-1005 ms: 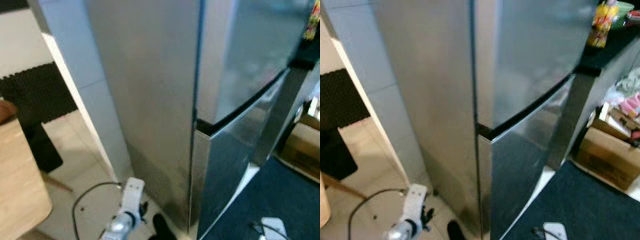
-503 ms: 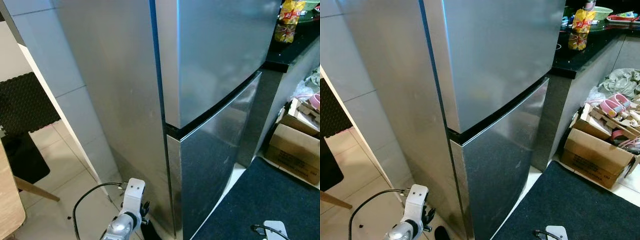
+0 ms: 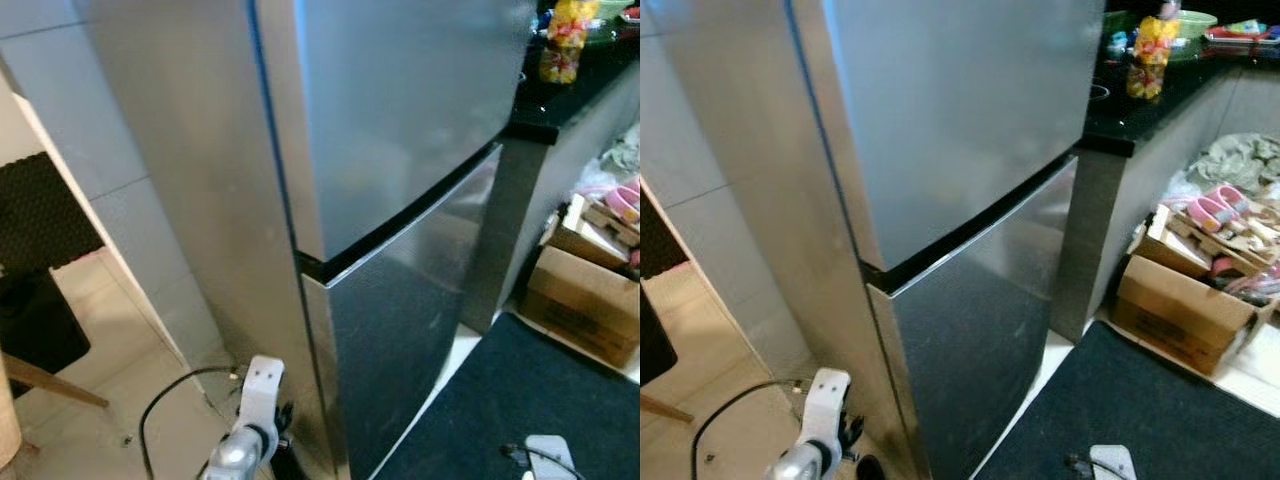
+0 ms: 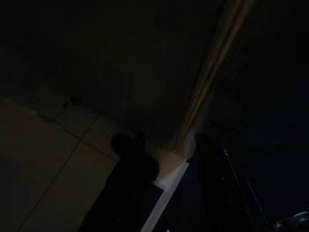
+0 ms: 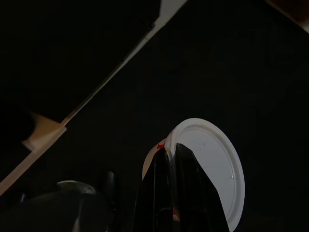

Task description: Restocking fridge

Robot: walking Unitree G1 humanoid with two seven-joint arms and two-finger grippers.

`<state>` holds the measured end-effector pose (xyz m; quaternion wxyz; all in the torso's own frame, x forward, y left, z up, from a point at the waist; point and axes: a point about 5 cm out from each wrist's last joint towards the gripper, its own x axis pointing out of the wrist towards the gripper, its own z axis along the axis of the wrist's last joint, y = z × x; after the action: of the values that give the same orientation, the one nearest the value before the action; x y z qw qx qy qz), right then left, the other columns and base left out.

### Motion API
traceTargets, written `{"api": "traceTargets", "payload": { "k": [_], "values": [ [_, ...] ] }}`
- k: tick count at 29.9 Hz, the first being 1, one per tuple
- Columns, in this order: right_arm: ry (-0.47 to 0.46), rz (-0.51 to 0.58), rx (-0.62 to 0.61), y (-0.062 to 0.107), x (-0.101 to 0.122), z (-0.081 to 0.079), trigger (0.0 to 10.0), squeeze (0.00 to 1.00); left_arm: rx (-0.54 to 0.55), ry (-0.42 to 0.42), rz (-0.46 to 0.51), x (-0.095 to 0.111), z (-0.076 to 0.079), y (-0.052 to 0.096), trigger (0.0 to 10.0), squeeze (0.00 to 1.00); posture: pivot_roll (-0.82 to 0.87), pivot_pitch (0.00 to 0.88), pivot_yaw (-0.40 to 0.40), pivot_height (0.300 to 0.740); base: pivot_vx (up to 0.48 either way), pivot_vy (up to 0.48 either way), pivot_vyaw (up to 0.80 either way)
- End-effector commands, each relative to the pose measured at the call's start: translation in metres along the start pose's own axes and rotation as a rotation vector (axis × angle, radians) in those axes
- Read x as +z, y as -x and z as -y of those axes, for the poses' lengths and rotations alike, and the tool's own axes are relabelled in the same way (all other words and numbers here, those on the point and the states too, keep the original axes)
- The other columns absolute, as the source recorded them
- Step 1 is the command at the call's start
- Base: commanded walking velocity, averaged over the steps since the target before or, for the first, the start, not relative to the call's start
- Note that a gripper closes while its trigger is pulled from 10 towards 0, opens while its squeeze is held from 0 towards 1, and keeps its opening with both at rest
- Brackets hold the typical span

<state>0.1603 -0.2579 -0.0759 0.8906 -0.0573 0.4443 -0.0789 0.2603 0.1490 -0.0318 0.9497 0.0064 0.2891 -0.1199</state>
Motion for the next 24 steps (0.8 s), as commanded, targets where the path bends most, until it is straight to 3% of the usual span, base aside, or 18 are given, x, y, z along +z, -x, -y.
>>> {"api": "traceTargets", "payload": {
  "k": [1, 6, 7, 8, 17, 22, 24],
  "values": [
    [-0.019, 0.001, 0.008, 0.000, -0.001, -0.005, 10.0, 0.00, 0.027, 0.031, 0.011, 0.002, -0.008, 0.001, 10.0, 0.00, -0.18, 0.000, 0.056, 0.740, 0.000, 0.000, 0.00],
    [-0.025, 0.012, 0.012, 0.000, 0.000, -0.007, 10.0, 0.00, 0.064, 0.090, 0.070, 0.012, -0.021, 0.002, 10.0, 0.00, -0.19, 0.000, 0.059, 0.740, 0.000, 0.000, 0.00],
    [-0.026, 0.014, 0.013, 0.000, 0.001, -0.008, 10.0, 0.00, 0.069, 0.105, 0.099, 0.017, -0.026, 0.003, 0.8, 0.00, -0.19, 0.004, 0.060, 0.740, 0.000, 0.000, 0.00],
    [-0.029, 0.016, 0.014, -0.001, 0.001, -0.009, 10.0, 0.00, 0.065, 0.119, 0.120, 0.022, -0.031, 0.003, 0.0, 0.00, -0.19, 0.001, 0.061, 0.740, 0.000, 0.000, 0.00],
    [-0.038, 0.020, 0.014, -0.001, 0.003, -0.010, 10.0, 0.00, -0.078, 0.127, 0.235, 0.060, -0.059, 0.008, 0.0, 0.00, -0.18, 0.001, 0.064, 0.740, 0.000, 0.000, 0.00],
    [-0.040, 0.018, 0.013, -0.001, 0.003, -0.009, 10.0, 0.00, -0.130, 0.104, 0.275, 0.072, -0.064, 0.011, 0.0, 0.00, -0.19, 0.003, 0.068, 0.740, 0.000, 0.000, 0.00],
    [-0.047, 0.015, 0.010, -0.001, 0.003, -0.008, 10.0, 0.00, -0.225, 0.109, 0.299, 0.079, -0.060, 0.011, 0.0, 0.00, -0.18, 0.004, 0.066, 0.740, 0.000, 0.000, 0.00]
  ]
}}
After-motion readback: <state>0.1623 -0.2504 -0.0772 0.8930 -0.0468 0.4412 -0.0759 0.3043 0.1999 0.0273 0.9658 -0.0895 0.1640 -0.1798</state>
